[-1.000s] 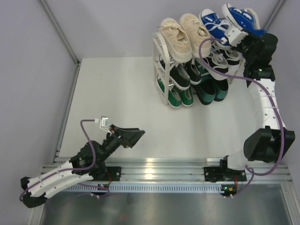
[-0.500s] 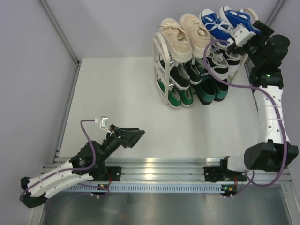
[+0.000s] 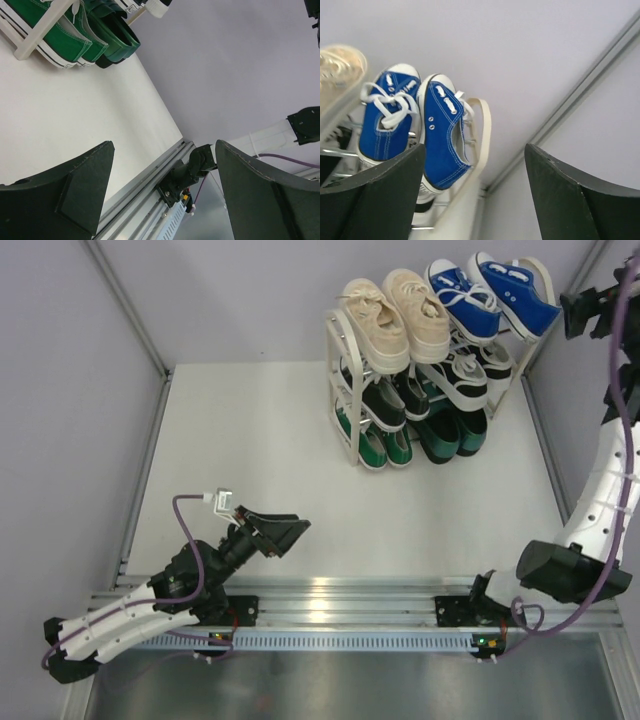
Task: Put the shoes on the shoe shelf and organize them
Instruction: Place the shoe at the shoe shelf.
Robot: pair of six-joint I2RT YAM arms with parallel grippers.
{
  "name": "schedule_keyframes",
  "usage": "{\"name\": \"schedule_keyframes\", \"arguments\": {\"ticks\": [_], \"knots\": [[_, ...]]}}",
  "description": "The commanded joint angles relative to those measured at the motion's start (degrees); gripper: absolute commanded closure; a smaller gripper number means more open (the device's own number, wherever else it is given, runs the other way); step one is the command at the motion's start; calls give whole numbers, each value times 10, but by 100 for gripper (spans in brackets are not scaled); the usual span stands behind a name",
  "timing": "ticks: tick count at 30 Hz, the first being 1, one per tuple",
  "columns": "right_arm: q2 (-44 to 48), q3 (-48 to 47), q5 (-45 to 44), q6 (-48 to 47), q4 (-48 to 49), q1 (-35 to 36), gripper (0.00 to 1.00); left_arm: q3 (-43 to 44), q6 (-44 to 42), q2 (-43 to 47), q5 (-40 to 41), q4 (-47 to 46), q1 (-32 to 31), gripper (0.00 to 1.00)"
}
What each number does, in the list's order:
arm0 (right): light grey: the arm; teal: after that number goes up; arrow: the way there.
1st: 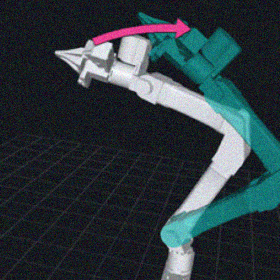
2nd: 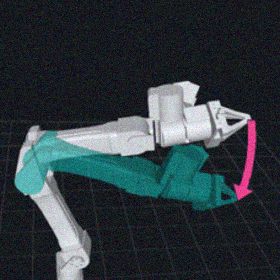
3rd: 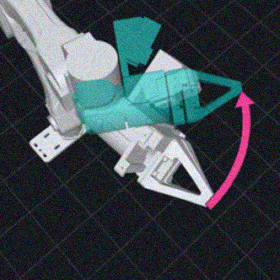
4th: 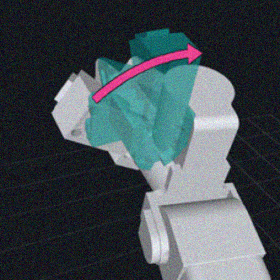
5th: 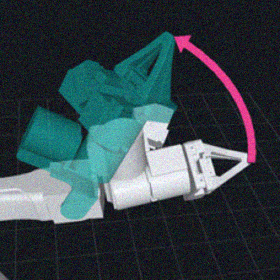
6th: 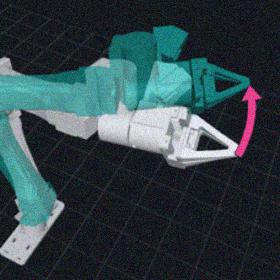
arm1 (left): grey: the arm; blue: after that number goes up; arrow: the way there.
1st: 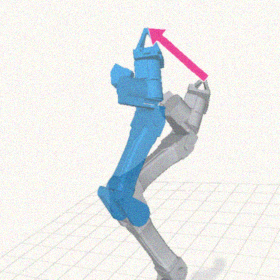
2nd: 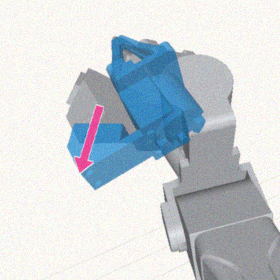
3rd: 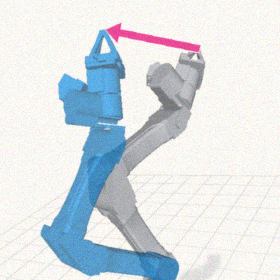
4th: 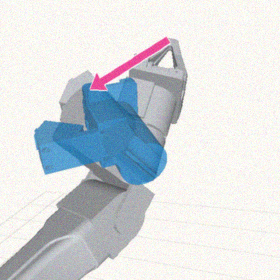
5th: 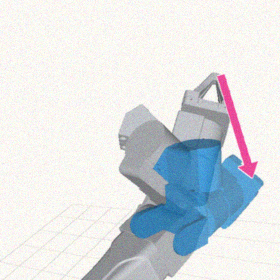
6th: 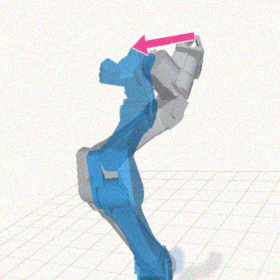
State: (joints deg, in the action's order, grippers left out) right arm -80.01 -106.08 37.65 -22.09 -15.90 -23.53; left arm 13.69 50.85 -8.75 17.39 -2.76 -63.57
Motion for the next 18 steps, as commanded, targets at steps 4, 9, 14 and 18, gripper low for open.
{"name": "schedule_keyframes", "arguments": {"ticks": [4, 9, 14, 18], "knots": [[-114, -71, 145, 417, 21, -56, 21, 4, -11, 6, -12, -15, 0, 13], [-133, -65, 125, 466, 40, -38, 21, 1, -11, 7, -11, -15, 0, 12], [-152, -64, 96, 465, 40, -31, 21, -2, -8, 8, -7, -15, 0, 12], [-179, -73, 105, 491, 40, -26, 22, 3, -11, 7, -2, -15, 0, 12]]}}
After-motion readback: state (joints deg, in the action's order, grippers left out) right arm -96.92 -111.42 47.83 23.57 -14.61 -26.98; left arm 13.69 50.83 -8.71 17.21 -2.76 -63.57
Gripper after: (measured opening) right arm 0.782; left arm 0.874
